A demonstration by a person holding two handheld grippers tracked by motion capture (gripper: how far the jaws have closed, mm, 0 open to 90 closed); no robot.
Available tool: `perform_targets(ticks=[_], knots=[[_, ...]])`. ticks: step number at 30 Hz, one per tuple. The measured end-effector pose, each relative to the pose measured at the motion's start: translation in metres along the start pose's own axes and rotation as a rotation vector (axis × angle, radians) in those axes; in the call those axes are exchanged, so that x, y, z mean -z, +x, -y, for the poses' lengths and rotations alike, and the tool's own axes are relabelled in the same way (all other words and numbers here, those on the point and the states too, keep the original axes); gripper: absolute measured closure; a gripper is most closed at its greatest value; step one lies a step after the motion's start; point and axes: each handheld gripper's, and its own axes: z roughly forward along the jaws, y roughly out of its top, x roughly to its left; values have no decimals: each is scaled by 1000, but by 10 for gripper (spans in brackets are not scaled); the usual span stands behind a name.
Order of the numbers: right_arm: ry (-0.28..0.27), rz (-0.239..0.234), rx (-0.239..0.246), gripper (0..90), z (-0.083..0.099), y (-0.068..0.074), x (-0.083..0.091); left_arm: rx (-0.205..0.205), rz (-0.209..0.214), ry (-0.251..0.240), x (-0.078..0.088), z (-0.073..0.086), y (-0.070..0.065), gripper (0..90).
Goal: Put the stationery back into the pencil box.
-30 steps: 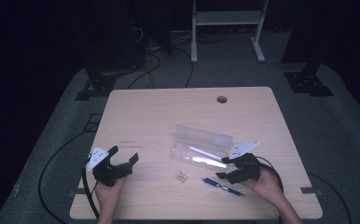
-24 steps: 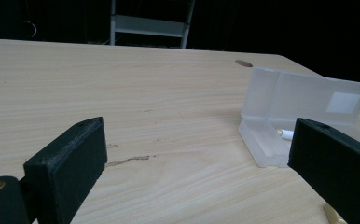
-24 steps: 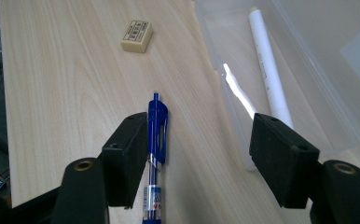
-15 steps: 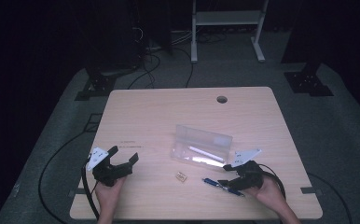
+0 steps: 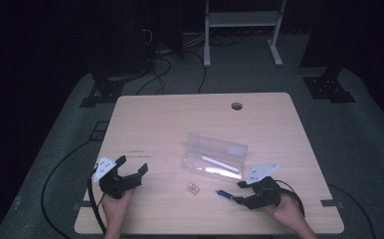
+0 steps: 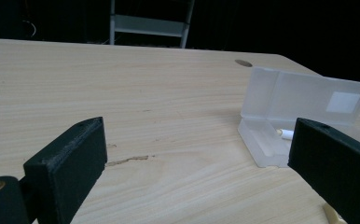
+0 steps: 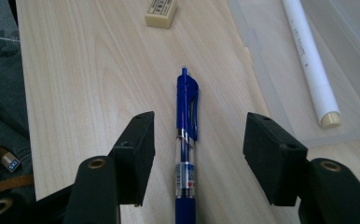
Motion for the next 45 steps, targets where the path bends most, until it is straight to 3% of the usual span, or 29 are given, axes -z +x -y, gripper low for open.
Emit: perform_targets(ticks=[24, 45], knots=[[52, 17, 7, 561, 7, 9, -6, -3, 1, -2, 1, 0, -1, 34], [114, 42, 45, 668, 8, 15, -14, -6, -2, -4, 1, -1, -1, 34]])
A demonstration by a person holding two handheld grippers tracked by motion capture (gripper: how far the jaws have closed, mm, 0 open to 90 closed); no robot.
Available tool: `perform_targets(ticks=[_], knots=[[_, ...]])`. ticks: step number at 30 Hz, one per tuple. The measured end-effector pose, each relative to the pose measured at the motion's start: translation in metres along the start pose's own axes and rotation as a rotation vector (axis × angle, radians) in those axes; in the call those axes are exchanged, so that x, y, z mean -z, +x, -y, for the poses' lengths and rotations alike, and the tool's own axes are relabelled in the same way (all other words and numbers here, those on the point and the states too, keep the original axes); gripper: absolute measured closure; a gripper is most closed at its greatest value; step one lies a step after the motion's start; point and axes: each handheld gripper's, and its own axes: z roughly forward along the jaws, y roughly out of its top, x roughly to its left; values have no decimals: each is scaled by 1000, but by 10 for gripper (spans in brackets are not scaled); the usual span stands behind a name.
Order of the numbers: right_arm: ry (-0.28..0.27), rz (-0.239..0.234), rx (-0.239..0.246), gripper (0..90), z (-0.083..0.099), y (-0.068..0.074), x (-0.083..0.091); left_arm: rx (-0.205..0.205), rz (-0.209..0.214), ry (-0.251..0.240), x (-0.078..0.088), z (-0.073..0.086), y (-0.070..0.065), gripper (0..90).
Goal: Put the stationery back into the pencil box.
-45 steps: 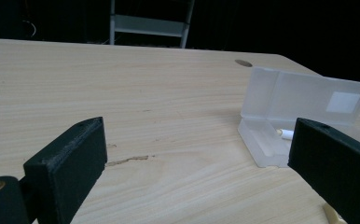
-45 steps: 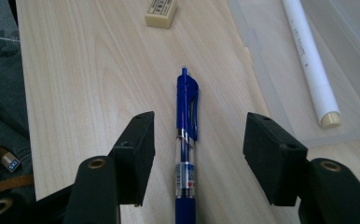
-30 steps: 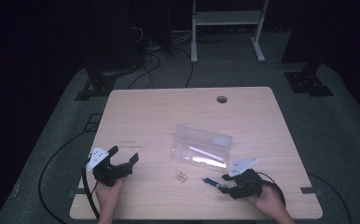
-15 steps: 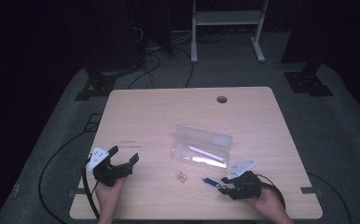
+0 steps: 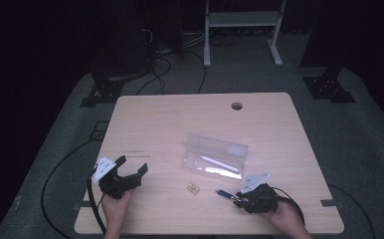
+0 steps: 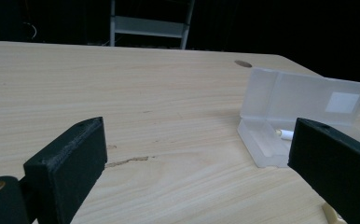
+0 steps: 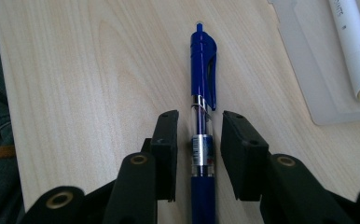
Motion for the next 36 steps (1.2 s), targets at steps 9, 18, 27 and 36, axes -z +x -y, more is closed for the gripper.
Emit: perform_targets(ticks=[9, 18, 27, 36], knots=[[-1, 10, 2, 780, 0, 0, 0, 2, 1, -1, 0, 0, 0, 34], [0, 5, -13, 790, 0, -1, 0, 2, 0, 0, 0, 0, -1, 34], [-2, 5, -3, 791, -1, 0, 1, 5, 1, -2, 0, 0, 1, 34], [-46, 5, -4, 791, -5, -1, 9, 1, 1, 1, 0, 0, 0, 34]])
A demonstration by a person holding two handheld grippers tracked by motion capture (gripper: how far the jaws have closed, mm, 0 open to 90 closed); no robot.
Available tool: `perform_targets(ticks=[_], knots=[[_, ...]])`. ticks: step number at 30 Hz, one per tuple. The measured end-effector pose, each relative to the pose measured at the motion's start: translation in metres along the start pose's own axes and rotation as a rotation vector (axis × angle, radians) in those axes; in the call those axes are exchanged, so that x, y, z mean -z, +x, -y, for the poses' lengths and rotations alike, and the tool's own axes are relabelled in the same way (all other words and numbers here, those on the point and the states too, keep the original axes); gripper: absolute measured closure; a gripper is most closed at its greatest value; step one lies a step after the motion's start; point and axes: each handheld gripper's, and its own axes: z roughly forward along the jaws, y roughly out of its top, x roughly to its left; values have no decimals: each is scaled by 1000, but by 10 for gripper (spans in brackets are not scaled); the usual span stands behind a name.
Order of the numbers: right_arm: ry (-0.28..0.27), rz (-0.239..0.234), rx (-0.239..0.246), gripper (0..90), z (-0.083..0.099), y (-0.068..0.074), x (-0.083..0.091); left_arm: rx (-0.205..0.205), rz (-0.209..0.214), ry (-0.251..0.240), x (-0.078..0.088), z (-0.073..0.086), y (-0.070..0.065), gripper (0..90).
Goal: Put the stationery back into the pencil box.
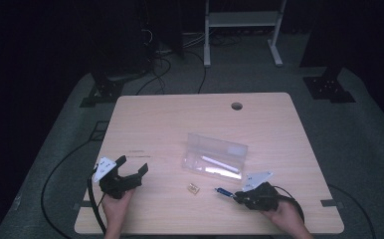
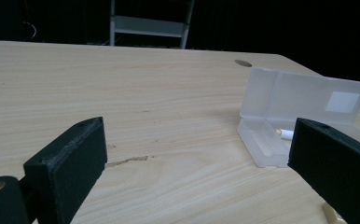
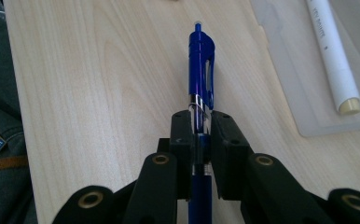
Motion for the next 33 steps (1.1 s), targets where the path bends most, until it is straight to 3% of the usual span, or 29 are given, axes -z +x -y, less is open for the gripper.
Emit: perform_targets(ticks=[11, 20, 33], knots=[[-45, 4, -16, 791, -13, -15, 14, 1, -1, 4, -1, 0, 0, 34], [-90, 0, -35, 791, -28, -27, 15, -1, 1, 7, -2, 1, 0, 34], [-119, 7, -25, 791, -56, -40, 11, 2, -1, 2, -2, 1, 1, 34]])
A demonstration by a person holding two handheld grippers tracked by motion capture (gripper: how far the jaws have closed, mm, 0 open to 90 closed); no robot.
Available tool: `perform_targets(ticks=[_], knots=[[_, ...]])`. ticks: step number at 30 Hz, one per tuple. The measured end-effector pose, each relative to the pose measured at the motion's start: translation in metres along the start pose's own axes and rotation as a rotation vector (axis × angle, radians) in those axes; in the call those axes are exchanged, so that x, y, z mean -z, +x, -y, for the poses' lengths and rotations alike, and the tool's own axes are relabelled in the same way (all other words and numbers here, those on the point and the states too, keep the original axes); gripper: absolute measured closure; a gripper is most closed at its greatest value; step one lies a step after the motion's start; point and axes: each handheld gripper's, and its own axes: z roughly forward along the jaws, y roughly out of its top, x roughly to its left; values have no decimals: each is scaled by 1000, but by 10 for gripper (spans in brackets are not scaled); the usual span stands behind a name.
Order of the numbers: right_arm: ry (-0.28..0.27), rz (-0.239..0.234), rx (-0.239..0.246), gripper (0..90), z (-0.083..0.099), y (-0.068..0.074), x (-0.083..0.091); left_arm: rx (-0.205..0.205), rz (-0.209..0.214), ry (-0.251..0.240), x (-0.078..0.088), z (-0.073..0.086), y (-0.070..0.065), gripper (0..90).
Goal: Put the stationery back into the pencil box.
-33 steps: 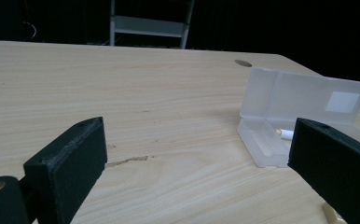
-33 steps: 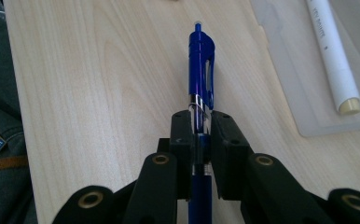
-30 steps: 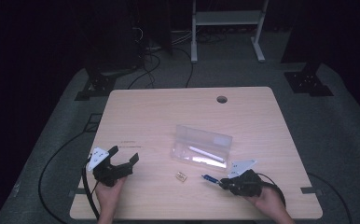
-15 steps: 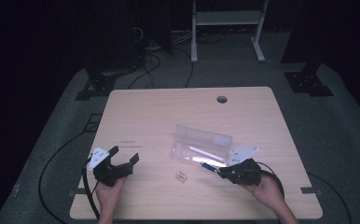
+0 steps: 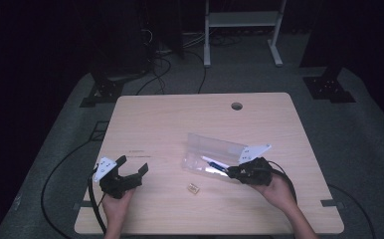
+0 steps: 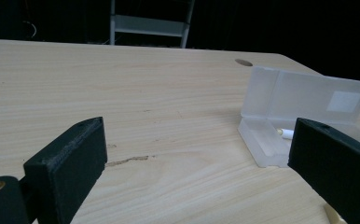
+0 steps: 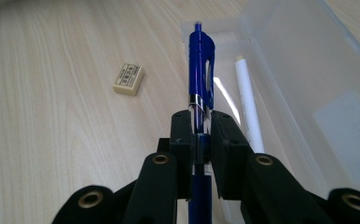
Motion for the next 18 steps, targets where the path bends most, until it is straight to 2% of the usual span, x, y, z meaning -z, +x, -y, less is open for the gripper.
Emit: perform_targets(ticks=[9, 18], knots=[[22, 3, 17, 791, -16, -6, -10, 4, 1, 0, 1, 0, 1, 34], [23, 8, 35, 791, -30, -11, -14, 0, 0, 0, 1, 0, 1, 34]])
